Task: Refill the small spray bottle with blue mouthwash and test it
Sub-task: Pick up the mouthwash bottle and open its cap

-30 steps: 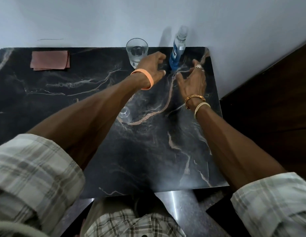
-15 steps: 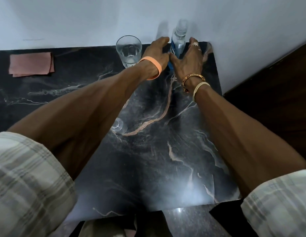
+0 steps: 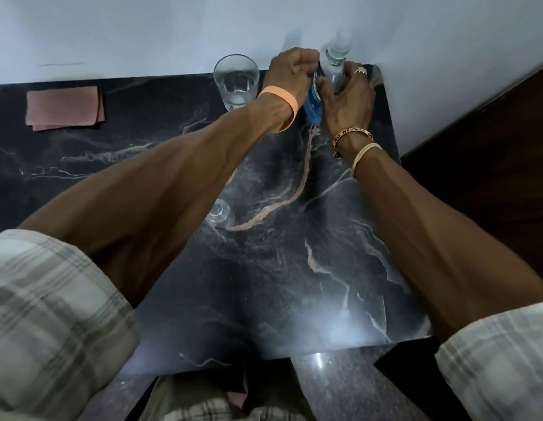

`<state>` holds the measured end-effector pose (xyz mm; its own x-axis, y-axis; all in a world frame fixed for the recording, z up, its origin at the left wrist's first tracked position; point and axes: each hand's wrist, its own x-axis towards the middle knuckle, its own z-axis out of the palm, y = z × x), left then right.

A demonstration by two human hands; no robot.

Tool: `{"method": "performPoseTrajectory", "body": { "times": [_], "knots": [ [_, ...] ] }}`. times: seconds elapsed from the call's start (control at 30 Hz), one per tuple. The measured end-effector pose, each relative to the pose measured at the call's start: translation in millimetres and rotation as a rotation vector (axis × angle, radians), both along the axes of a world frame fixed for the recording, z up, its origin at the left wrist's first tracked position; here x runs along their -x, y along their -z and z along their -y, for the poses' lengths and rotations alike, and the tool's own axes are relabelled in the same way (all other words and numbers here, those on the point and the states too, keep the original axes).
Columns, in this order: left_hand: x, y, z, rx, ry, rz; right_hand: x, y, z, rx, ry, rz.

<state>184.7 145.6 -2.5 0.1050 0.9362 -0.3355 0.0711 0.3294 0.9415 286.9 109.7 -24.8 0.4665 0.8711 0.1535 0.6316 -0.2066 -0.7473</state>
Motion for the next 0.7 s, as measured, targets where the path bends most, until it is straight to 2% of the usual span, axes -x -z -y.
{"method": "performPoseTrajectory", "body": {
  "times": [0.17,0.3,0.57,0.7],
  "knots": [
    [-0.9,-27.1,33.0,0.084,-0.027,0.173,-1.4,-23.8,55.9,-0.029,0.011,0.038],
    [0.0,-28.0,80.8,0.183,-0.043,0.299,-1.2,-29.1,109.8,-0.015,0.003,-0.009],
    [12.9,5.6,154.7,0.255,0.022,0.295,12.3,-3.3,190.4,0.077,0.001,-0.013],
    [20.4,19.7,175.6,0.206,0.091,0.162,19.9,12.6,209.7,0.100,0.019,0.022]
  ]
}}
